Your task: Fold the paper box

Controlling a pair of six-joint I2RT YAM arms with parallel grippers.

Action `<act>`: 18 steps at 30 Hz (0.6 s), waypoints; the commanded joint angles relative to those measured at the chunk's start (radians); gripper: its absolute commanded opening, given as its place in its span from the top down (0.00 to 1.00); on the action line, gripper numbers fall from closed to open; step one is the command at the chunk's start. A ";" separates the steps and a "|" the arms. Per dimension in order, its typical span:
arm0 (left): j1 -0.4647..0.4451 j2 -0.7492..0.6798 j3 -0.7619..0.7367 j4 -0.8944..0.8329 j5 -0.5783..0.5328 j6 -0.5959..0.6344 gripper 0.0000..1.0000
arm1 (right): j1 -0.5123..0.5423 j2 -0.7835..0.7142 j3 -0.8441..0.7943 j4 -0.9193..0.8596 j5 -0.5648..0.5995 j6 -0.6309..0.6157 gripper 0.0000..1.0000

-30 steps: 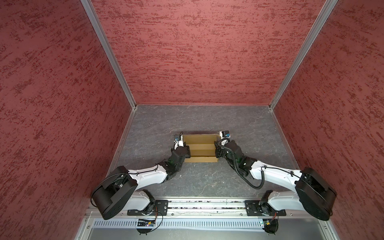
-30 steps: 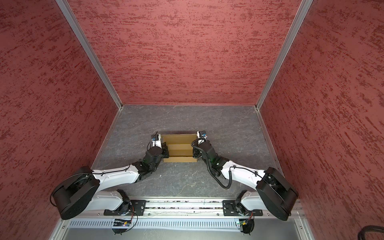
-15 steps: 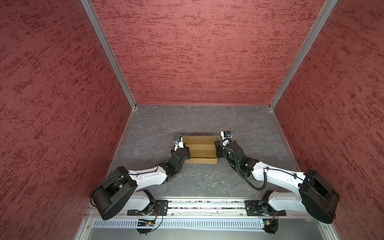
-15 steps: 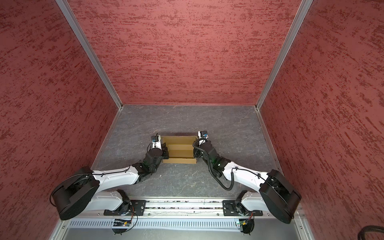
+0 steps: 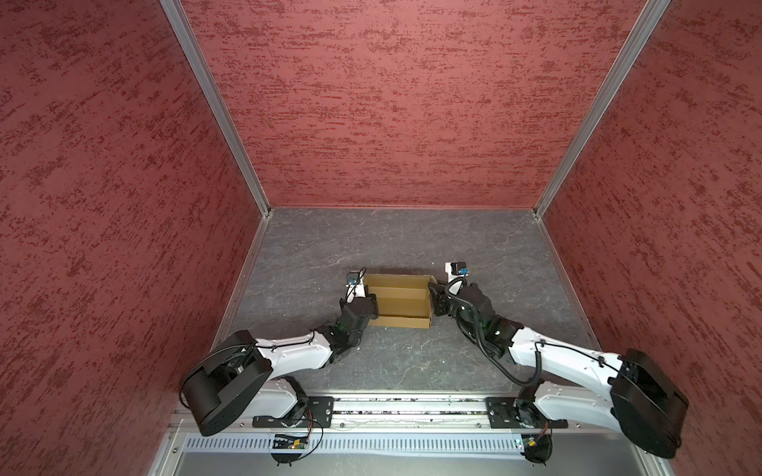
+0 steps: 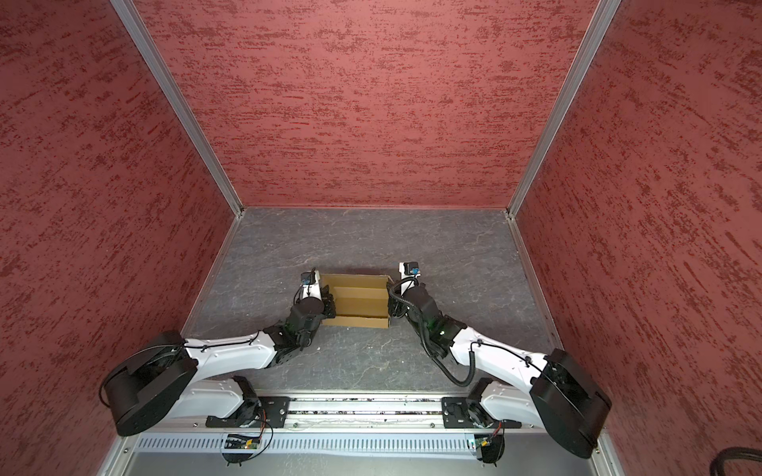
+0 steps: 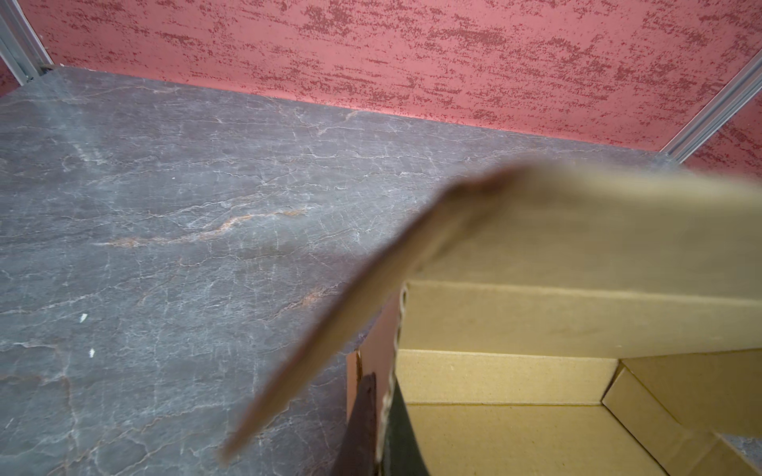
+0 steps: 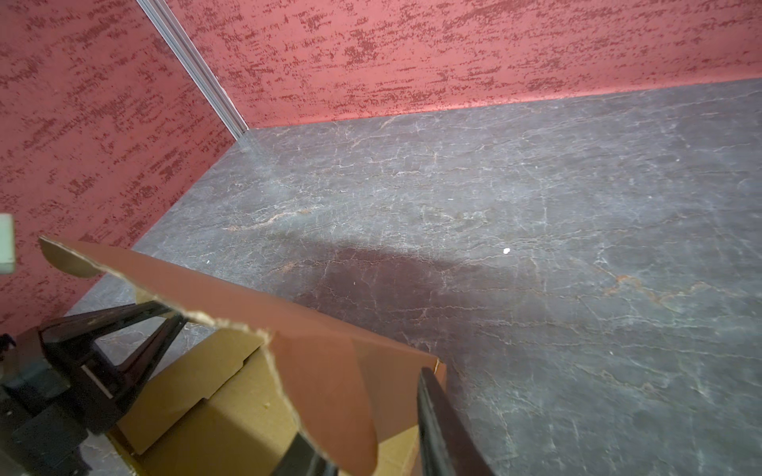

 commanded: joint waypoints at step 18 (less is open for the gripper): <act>-0.059 0.031 -0.020 -0.089 -0.087 -0.018 0.99 | 0.013 -0.274 -0.073 -0.186 -0.088 0.037 0.57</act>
